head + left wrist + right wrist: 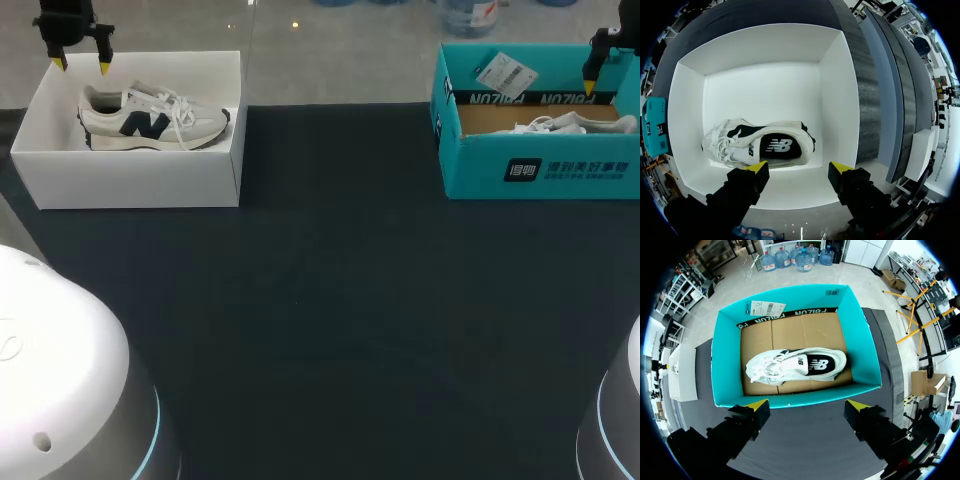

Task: Take the shoe out of the shoebox, open the shoe tongue, remove and reinsert the insole, then place the shoe into the shoebox

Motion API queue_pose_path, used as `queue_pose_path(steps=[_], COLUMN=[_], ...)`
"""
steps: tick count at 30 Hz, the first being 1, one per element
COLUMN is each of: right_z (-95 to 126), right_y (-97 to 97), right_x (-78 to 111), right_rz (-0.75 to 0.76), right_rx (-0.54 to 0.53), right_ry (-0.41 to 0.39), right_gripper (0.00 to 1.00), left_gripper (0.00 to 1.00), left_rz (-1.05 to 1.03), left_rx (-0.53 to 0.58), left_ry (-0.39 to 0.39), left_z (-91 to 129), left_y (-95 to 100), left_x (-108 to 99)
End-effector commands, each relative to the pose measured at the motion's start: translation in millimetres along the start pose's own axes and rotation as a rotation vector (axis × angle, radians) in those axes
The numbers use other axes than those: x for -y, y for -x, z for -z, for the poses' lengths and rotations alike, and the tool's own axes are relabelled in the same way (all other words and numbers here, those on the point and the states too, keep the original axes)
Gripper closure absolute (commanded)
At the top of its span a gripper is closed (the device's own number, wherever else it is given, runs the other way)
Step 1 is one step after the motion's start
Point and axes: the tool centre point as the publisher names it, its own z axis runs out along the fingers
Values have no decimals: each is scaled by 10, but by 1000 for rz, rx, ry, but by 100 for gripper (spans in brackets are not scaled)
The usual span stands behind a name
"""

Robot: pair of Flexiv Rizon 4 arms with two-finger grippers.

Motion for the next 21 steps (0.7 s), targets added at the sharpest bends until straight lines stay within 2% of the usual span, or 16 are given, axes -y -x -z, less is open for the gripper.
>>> queue_pose_path(steps=[1,4,13,21], right_z=[1,1,1,1], right_y=[1,1,1,1], right_x=[8,8,8,8], right_rz=[-1,-1,-1,-1], right_rx=[-1,-1,-1,-1], right_ry=[2,2,2,2], right_gripper=[0,0,0,0], left_gripper=[56,65,63,60], left_rz=[-8,-14,-25,-31], left_rx=[16,27,43,45], left_ry=[-51,-66,-72,-93], left_z=[-115,-195,-369,-526], left_y=[-29,-41,-136,-139], left_x=[-122,-111,-99,-96])
